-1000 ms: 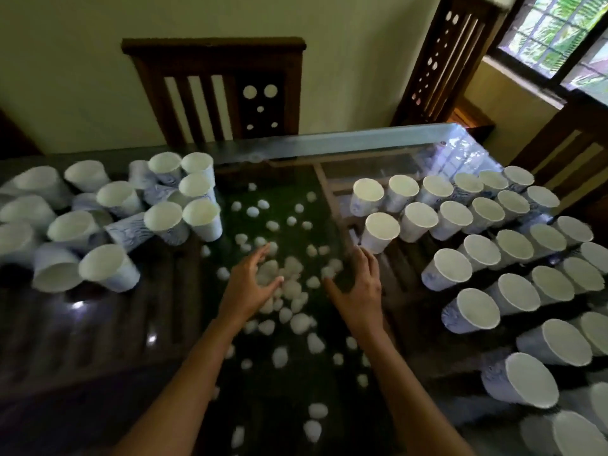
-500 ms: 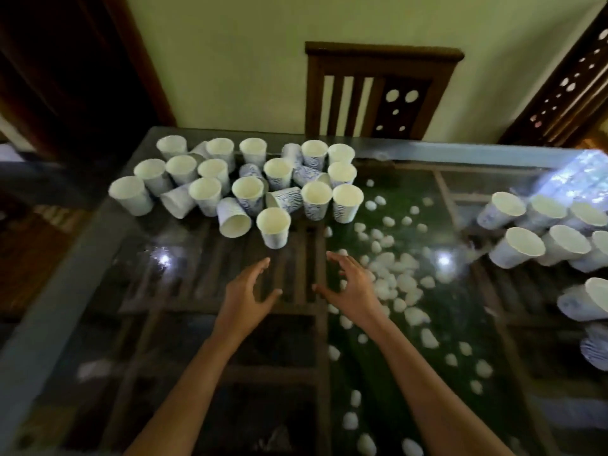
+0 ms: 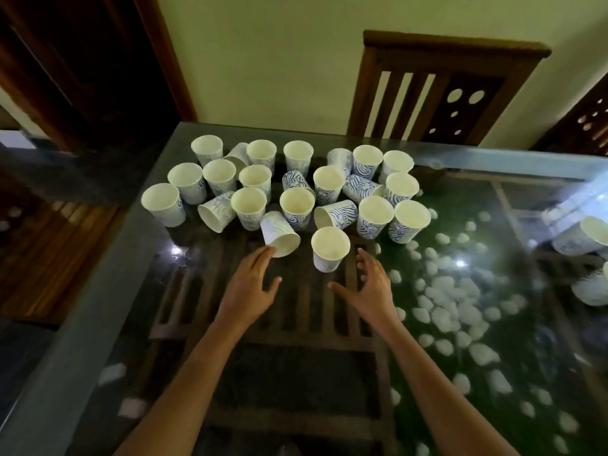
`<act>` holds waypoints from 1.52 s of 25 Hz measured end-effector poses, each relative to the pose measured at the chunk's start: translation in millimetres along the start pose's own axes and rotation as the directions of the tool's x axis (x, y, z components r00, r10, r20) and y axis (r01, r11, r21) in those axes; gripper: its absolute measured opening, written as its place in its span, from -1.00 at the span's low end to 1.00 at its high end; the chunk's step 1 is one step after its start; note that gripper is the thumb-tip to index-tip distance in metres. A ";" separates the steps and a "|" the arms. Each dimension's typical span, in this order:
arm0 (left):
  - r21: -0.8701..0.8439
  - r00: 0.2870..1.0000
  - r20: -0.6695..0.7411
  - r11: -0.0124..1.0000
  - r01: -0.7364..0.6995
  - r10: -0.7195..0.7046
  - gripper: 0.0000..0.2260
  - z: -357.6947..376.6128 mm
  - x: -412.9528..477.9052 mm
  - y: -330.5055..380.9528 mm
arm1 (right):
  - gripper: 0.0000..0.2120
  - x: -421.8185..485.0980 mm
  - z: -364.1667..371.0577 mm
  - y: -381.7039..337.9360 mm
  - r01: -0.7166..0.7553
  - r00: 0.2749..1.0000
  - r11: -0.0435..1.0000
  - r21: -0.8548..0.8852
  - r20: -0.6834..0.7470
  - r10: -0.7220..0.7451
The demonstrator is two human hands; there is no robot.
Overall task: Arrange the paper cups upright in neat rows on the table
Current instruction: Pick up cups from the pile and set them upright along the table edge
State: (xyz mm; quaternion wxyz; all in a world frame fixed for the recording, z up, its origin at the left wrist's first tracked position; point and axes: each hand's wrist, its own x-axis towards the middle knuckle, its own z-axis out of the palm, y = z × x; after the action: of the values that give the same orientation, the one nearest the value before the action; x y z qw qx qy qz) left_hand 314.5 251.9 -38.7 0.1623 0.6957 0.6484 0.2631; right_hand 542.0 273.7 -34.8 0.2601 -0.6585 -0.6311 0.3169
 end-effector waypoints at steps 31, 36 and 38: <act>-0.260 0.986 -0.125 0.956 -0.139 0.109 -0.35 23.5 -15.7 48.1 | -0.28 -44.3 -38.2 25.0 0.132 0.974 0.976 0.175 -0.208 -0.094; -0.341 0.992 -0.081 0.932 -0.123 0.101 -0.36 51.1 -44.8 106.7 | -0.26 -89.5 -93.7 65.8 0.109 0.973 0.981 0.160 -0.221 -0.072; -0.367 0.992 -0.067 0.921 -0.128 0.111 -0.36 67.0 -52.1 136.9 | -0.29 -108.1 -118.4 86.4 0.101 0.966 0.978 0.181 -0.253 -0.053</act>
State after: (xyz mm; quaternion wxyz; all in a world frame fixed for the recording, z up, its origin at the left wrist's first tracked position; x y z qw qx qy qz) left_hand 463.9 193.6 -23.4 0.2599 0.6848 0.5467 0.4058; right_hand 687.7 166.9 -10.7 0.4112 -0.6395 -0.5854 0.2816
